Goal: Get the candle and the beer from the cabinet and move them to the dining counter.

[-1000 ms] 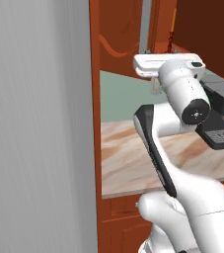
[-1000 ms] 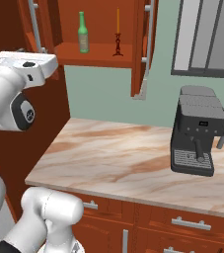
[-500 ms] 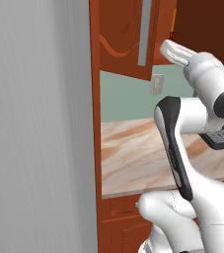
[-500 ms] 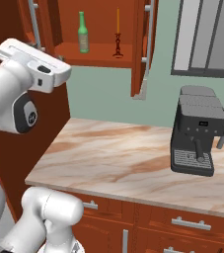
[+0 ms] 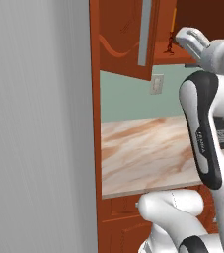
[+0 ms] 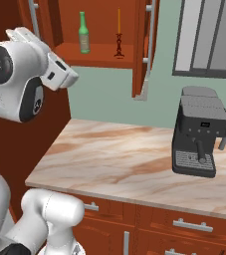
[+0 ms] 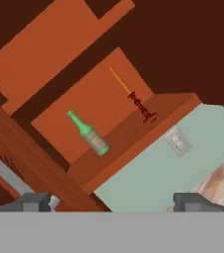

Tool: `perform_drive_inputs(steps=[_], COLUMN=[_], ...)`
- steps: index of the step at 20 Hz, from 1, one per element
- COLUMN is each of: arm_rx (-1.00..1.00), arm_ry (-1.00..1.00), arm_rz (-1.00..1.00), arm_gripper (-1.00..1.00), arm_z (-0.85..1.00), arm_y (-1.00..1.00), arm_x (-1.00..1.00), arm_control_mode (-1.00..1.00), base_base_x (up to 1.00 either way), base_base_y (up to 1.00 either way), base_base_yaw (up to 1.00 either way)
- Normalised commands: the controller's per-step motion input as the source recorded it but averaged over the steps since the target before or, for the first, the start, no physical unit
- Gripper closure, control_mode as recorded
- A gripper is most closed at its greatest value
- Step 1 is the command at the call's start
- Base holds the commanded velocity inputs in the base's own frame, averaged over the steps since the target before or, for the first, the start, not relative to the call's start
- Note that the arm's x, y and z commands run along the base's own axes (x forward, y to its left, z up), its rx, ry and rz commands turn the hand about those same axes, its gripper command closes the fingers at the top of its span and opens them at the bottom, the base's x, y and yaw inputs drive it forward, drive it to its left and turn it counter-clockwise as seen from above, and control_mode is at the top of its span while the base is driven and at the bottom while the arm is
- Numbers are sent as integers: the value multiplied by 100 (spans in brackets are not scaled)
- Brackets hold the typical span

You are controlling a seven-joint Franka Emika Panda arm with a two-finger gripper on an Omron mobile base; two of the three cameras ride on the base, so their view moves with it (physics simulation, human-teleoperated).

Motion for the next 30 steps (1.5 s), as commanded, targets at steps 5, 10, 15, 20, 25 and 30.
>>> perform_drive_inputs(steps=[5,10,15,20,25,30], arm_rx=[23,12,12,11,9,7], arm_ry=[24,18,9,4,3,4], arm_rz=[12,5,1,0,0,0], arm_gripper=[-100,-100,-100,-100,-100,-100], arm_z=[-35,-54,-56,-7,-2,0], arm_y=[-1,12,26,1,0,-2], arm_x=[2,32,48,23,20,20], arm_control_mode=[-100,-100,-100,-100,-100,-100], base_base_x=[0,0,0,0,0,0], base_base_y=[0,0,0,0,0,0], base_base_yaw=[0,0,0,0,0,0])
